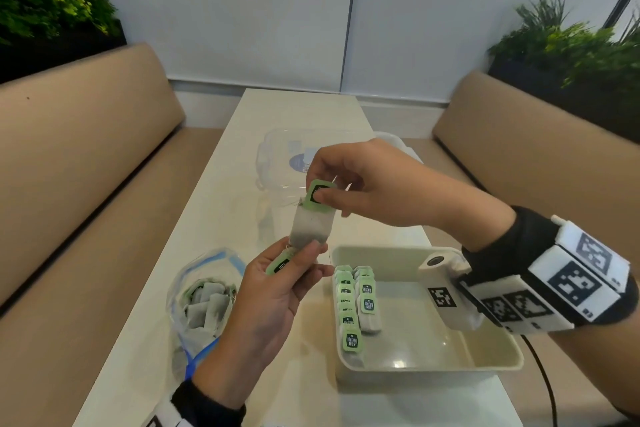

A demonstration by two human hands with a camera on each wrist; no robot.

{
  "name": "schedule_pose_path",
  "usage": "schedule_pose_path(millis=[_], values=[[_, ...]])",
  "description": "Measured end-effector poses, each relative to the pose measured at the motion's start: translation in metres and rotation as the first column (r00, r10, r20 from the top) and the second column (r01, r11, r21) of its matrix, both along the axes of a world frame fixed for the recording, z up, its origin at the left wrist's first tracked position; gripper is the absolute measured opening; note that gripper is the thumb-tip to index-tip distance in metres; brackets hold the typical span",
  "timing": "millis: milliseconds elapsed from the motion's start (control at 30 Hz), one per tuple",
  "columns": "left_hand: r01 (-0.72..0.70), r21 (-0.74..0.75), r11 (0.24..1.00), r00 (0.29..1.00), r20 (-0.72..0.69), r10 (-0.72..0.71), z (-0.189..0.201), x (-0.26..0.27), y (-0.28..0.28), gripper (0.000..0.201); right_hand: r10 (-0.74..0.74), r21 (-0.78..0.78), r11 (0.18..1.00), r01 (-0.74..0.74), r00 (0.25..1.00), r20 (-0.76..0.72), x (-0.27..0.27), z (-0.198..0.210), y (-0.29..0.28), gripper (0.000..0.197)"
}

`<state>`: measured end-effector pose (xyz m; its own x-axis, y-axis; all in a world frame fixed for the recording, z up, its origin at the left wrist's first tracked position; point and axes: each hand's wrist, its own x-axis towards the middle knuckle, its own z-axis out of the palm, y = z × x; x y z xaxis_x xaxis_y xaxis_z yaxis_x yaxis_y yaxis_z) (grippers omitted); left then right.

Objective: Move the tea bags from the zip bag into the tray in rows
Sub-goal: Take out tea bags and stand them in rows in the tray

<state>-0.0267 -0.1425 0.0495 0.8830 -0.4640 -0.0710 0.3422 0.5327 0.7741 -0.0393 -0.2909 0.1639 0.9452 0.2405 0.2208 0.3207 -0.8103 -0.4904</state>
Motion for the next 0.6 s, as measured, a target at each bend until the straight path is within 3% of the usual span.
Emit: schedule_pose_path(millis=[267, 400, 600], values=[[-0.01, -0.007, 1.0, 1.0, -0.01, 0.01, -0.004, -0.002, -0.003, 0.025, 0.01, -0.011, 1.0, -0.012, 0.994, -0.111, 0.0, 0.002, -0.003, 0.03], [0.011, 0.012, 1.0, 1.0, -0.009, -0.011, -0.005, -0.004, -0.005, 0.023, 0.025, -0.11, 0.993, -0.041, 0.989, -0.143, -0.002, 0.008, -0.001, 0.02], [-0.049, 0.05, 0.998, 0.998, -0.037, 0.051, -0.018, 0.007, 0.01, 0.065, -0.035, -0.277, 0.961, -0.002, 0.991, -0.128, -0.006, 0.009, -0.012, 0.009]])
